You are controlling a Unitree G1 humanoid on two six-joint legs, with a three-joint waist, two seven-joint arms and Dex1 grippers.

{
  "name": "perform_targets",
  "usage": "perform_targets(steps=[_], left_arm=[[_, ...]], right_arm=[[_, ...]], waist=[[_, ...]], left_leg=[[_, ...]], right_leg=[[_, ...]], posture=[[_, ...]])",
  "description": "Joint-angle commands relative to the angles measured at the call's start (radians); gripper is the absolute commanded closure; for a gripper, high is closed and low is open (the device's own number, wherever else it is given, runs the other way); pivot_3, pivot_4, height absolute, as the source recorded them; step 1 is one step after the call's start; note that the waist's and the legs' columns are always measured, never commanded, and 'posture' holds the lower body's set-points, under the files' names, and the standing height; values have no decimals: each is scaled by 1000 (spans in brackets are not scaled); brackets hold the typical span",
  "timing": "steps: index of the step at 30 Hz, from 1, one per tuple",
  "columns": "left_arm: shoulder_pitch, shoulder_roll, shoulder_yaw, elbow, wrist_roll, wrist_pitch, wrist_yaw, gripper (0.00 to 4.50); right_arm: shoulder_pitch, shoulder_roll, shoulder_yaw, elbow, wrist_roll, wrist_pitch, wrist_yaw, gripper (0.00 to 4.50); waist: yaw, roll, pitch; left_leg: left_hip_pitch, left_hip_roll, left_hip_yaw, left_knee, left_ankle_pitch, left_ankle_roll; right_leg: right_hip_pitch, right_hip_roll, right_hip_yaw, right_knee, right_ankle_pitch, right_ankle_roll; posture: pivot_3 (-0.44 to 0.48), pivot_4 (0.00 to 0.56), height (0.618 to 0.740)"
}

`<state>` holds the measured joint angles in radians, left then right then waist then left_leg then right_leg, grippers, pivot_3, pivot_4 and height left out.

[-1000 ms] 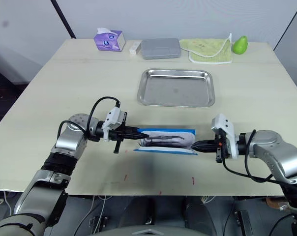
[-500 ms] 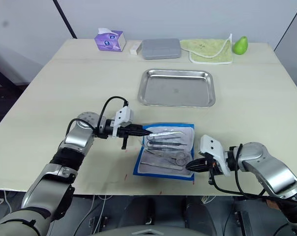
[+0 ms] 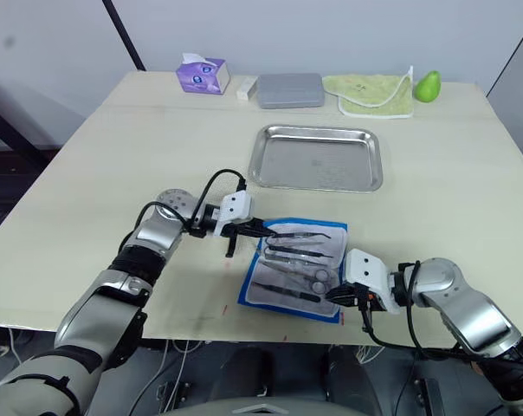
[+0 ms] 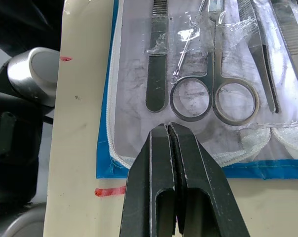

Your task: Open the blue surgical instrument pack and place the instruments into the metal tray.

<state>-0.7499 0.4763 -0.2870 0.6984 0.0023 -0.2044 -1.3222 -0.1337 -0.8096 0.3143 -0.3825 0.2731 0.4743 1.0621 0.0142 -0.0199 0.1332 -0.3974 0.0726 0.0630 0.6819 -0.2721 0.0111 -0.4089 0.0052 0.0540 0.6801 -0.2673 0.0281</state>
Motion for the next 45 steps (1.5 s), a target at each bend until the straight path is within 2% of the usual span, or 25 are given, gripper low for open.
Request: perform_targets(steps=[1, 2, 5, 7, 11, 12, 15, 22, 23, 29, 34, 36, 37, 41, 45], left_arm=[[-2, 13, 2, 42, 47, 42, 70, 4500], [-1, 14, 9, 37, 43, 47, 75, 3862], [5, 26, 23, 21, 32, 60, 82, 2919], [16, 39, 38, 2, 18, 67, 86, 2060], [53, 78, 95, -66, -48, 87, 57, 26], [64, 88, 112, -87, -70, 102, 48, 26], [98, 119, 159, -147, -146, 147, 2, 0], [182, 172, 283, -307, -343, 277, -87, 0], [193, 179, 305, -344, -383, 331, -90, 0], [281, 245, 380, -546, -539, 524, -124, 0], [431, 382, 480, -703, -656, 651, -187, 0], [505, 414, 520, -737, -650, 655, -153, 0], [533, 391, 554, -748, -663, 637, -120, 0], [573, 427, 569, -728, -766, 677, -276, 0], [581, 443, 564, -721, -768, 662, -292, 0]], right_arm=[[9, 9, 0, 7, -6, 12, -7, 4462], [7, 8, -6, 5, -2, 12, -4, 4500], [5, 4, -24, -1, 13, 8, 5, 4500], [3, 2, -36, -8, 26, 11, 9, 4500], [-6, 8, -82, -28, 82, 40, 11, 4500], [-7, 8, -96, -36, 96, 40, 13, 4500], [-10, 14, -144, -64, 142, 40, 13, 3615], [5, 15, -251, -131, 259, 67, 5, 184], [10, 18, -264, -139, 274, 70, 0, 32], [31, 48, -254, -145, 253, 34, -41, 32], [64, 99, -192, -66, 135, -86, -75, 32], [78, 118, -181, -37, 114, -124, -78, 32], [82, 128, -180, -25, 105, -141, -83, 32], [92, 158, -167, 19, 71, -196, -89, 32], [93, 186, -164, 49, 53, -228, -101, 32]], waist=[[0, 0, -1], [0, 0, -2], [-2, 0, -2], [-2, 0, -2], [-16, 0, -1], [-20, 1, -1], [-26, 1, -1], [-26, 0, 1], [-25, 0, 1], [-23, -1, 2], [-33, -3, 4], [-30, -2, 5], [-28, -1, 5], [-17, -2, 7], [-16, -2, 8]], left_leg=[[0, 0, 0, 0, 0, 0], [0, 0, 0, 0, 0, 0], [0, 0, 0, 0, 0, 0], [0, 0, 0, 0, 0, 0], [0, 0, 0, -1, 0, 0], [-1, 0, -1, -1, 0, 0], [-1, 0, -1, -2, 0, 0], [-3, 1, -1, -2, 0, 0], [-3, 1, -1, -2, 0, 0], [-3, 0, -1, -2, 0, 0], [-3, 1, -1, -3, 0, 0], [-3, 1, -1, -5, 0, 0], [-2, 1, 0, -5, 0, 0], [-2, 0, 0, -5, 0, 0], [-2, 0, 0, -5, 0, 0]], right_leg=[[0, 0, 0, 0, 0, 0], [0, 0, 0, 0, 0, 0], [0, 0, 0, 0, 0, 0], [0, 0, 0, 0, 0, 0], [-1, 1, 1, 0, 0, 0], [-1, 1, 1, 0, 0, 0], [-2, 1, 0, 0, 0, -1], [-3, 0, 0, 0, 0, -1], [-3, 0, 0, -1, 0, -1], [-3, -1, -1, -1, 0, 0], [-4, 0, -1, -1, -1, -2], [-4, 0, -1, 0, -2, -2], [-4, -1, -1, 0, -2, -2], [-4, -3, -2, 0, -2, -2], [-4, -3, -1, 0, -2, -2]], posture=[[0, 150, 736], [0, 150, 736], [0, 150, 736], [0, 150, 736], [0, 150, 736], [0, 150, 736], [0, 150, 736], [0, 150, 736], [0, 150, 736], [0, 150, 736], [0, 150, 736], [0, 150, 736], [0, 150, 736], [0, 150, 736], [0, 150, 736]])
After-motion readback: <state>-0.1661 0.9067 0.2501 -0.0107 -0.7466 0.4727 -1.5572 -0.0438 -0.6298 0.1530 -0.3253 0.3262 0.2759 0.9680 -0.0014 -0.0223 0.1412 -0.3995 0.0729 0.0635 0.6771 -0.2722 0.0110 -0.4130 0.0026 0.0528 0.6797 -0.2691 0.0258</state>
